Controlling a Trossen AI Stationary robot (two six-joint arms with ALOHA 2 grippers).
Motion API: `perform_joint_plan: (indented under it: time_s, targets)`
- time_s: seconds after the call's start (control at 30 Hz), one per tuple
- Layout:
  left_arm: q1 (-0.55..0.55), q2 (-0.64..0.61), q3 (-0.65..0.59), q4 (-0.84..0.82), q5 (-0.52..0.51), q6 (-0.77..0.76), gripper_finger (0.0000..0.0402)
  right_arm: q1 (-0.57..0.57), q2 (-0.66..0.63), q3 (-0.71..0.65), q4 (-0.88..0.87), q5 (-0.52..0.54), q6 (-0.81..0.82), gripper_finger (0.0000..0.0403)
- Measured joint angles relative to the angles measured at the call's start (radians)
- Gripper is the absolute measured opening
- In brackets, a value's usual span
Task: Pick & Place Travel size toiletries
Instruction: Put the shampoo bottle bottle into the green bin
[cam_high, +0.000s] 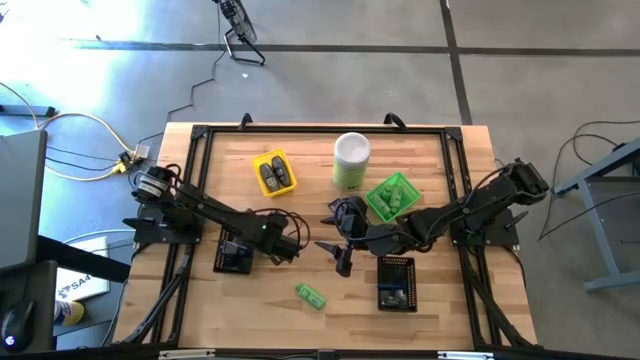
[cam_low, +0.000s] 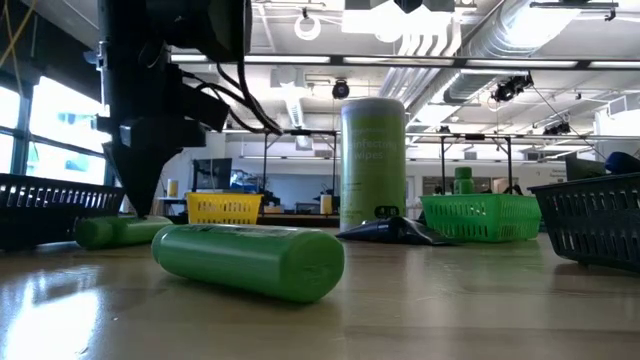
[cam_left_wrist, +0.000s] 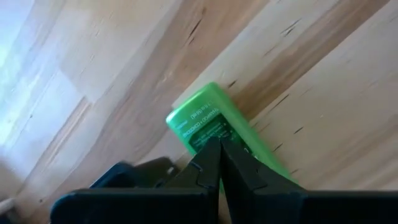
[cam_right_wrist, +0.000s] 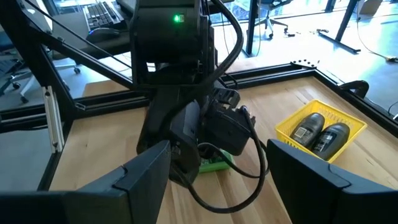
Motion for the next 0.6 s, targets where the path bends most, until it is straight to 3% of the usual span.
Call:
perform_joint_plan:
  time_s: [0.23, 0.6]
  targets:
    - [0.0, -0.001, 0.0, 0.05, 0.015, 0.0, 0.0012, 0.0, 0.0, 0.0, -0.001, 0.0, 0.0, 0.0258]
    - [-0.001, 0.003, -0.001, 0.305, 0.092, 0.062, 0.0012, 0.0, 0.0, 0.0, -0.001, 0.0, -0.001, 0.0258]
